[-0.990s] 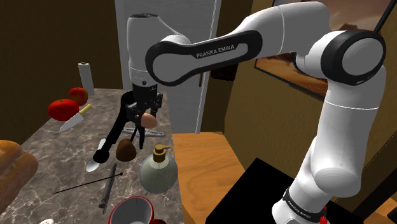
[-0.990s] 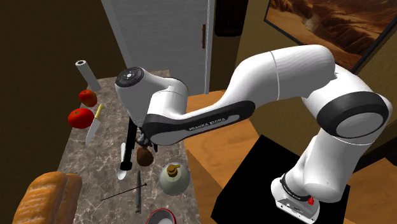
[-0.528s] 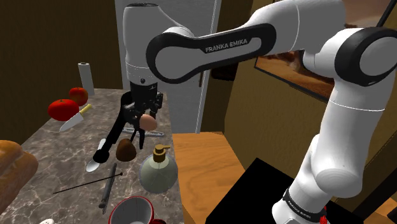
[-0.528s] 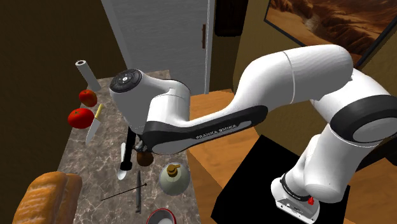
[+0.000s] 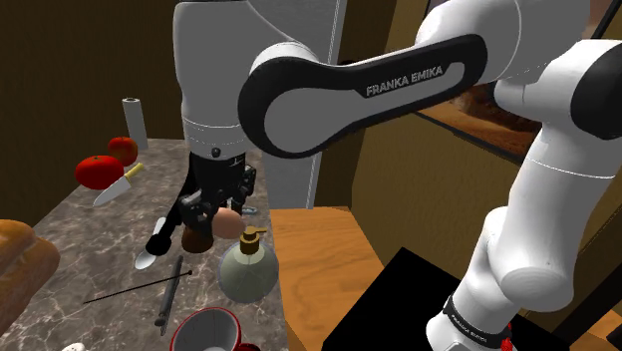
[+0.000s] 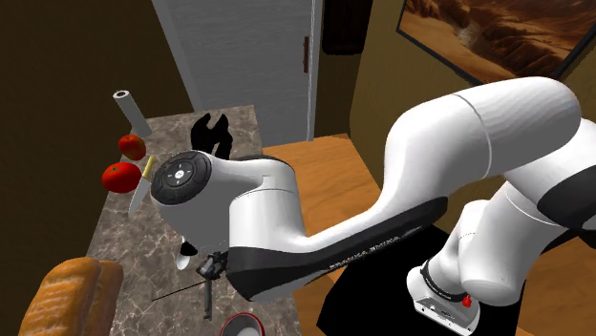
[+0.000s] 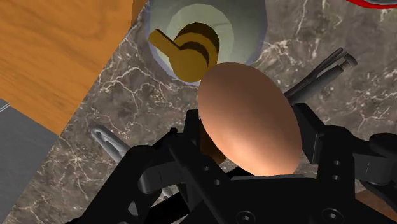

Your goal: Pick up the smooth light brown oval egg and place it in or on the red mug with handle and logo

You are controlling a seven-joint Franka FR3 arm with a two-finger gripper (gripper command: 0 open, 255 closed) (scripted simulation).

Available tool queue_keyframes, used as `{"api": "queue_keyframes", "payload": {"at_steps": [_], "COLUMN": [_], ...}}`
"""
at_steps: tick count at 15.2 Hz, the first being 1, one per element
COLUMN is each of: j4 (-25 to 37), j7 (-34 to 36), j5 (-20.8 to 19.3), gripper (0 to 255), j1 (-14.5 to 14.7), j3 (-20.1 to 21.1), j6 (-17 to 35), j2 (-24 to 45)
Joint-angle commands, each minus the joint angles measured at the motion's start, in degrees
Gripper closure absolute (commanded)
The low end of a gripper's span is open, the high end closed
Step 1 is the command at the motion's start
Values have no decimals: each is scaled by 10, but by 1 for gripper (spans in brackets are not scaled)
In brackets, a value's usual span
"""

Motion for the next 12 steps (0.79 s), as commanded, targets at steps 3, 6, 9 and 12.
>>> {"api": "queue_keyframes", "payload": {"at_steps": [3,6,9,12], "j4": [-13,-13,-7,-14], "j7": [50,89,131,156], "j5": [4,3,-1,-8], "gripper": [255,255,255,255], "j1": [27,48,71,83], "j3": [23,42,61,69], "j6": [-6,-13,-21,-12], "j2": [-12,-13,-7,1]}}
